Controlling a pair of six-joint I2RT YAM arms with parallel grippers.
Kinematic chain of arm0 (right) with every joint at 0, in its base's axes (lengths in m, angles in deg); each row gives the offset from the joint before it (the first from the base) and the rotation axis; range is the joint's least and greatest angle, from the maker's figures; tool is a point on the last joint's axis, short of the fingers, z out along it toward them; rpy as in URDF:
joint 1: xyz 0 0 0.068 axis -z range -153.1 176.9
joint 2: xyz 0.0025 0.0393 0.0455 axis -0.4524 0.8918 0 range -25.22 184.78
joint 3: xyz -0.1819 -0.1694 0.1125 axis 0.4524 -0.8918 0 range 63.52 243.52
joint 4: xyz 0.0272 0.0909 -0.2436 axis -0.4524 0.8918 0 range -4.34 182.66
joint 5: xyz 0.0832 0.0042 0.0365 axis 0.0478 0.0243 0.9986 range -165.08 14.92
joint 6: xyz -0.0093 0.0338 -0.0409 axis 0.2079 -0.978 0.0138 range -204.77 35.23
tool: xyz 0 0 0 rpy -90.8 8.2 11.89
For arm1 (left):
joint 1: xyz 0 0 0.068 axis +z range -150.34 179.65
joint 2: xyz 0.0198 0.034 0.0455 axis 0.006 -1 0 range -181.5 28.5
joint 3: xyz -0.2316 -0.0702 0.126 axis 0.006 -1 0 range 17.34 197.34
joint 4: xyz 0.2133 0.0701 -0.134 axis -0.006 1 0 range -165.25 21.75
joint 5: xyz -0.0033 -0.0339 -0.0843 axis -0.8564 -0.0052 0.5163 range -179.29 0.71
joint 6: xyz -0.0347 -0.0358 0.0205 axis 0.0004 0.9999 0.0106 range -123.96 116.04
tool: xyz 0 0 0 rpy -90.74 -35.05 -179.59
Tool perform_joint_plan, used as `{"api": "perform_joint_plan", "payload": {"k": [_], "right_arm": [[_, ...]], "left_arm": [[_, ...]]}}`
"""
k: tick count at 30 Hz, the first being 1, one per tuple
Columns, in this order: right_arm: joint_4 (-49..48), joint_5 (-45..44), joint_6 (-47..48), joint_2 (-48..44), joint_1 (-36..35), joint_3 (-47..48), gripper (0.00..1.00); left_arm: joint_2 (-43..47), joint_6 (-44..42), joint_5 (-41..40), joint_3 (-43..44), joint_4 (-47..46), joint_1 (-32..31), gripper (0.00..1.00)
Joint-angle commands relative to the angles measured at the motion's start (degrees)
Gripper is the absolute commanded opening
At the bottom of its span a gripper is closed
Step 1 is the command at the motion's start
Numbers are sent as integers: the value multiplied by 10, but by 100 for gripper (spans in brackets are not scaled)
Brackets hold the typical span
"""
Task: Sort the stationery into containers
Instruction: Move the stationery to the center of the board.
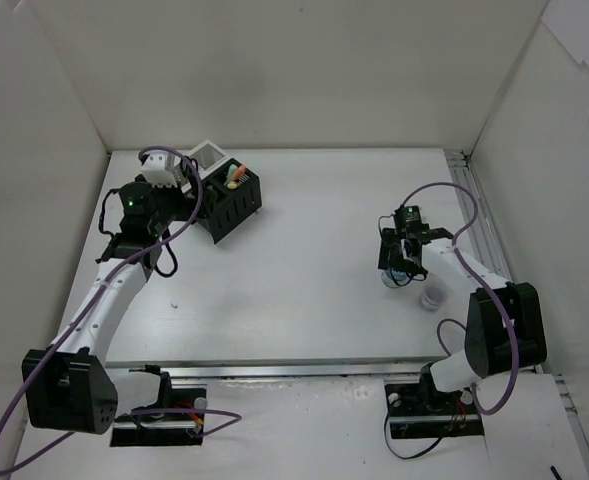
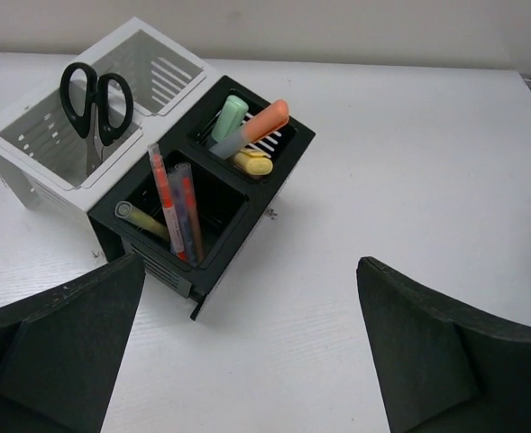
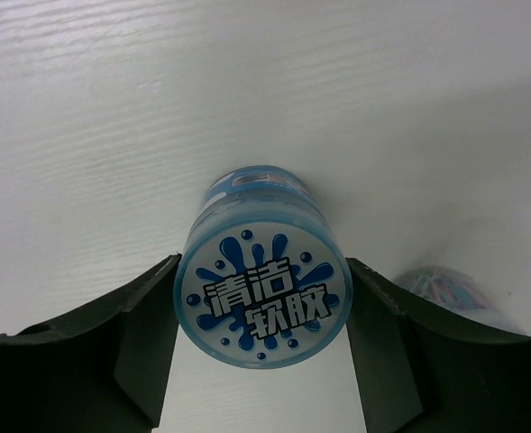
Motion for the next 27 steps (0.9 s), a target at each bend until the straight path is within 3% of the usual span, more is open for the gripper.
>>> {"api": "perform_joint_plan", "payload": {"k": [1,8,15,21,23,24,27], "right_arm": [[-27,37,32,-20,-37,28,33],[-57,132,139,20,-127,46,29],[-99,127,188,66,-209,79,29],[-124,101,202,91,-249,94,51],[-124,98,197,91,-250,91,54],[-124,97,190,78,-250,85,63],[-124,95,181,52,-250,74,75]], "left_arm": [[44,-21,18,2,-15,-15,99],[24,-90,124,4,14,-65,100],[-6,-101,130,-1,27,-126,99],[-39,-82,159,1,31,-138,100],[-51,-85,166,2,34,-155,100],[-64,-91,159,7,44,-169,99],[-77,-102,159,21,57,-183,99]]}}
